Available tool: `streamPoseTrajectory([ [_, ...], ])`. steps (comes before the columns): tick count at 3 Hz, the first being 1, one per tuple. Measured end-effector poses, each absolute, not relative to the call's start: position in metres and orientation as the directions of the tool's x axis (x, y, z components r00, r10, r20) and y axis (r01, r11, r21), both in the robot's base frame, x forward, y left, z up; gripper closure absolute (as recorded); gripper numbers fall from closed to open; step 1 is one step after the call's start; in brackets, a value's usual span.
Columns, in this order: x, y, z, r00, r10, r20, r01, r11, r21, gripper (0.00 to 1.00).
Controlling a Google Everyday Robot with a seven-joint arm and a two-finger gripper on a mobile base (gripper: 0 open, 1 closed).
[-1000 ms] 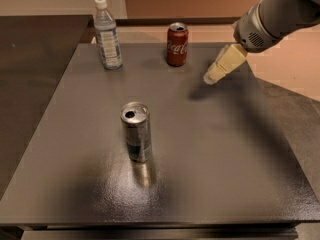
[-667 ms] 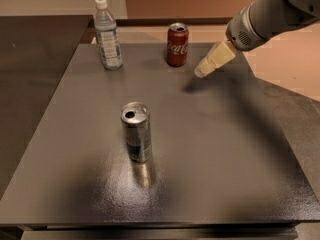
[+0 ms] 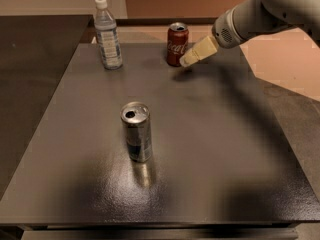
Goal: Move coke can near blue plastic bottle
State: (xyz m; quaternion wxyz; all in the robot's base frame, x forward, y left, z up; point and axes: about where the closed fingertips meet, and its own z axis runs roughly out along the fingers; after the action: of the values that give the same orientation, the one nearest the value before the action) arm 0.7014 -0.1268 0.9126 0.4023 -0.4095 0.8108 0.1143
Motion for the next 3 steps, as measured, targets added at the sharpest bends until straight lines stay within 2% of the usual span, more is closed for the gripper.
streamPoseTrajectory([
  [3,0.759,-0.088,0.894,-0.329,-0.475,-0.816,-0.743,0.664,-0.087,0.00],
])
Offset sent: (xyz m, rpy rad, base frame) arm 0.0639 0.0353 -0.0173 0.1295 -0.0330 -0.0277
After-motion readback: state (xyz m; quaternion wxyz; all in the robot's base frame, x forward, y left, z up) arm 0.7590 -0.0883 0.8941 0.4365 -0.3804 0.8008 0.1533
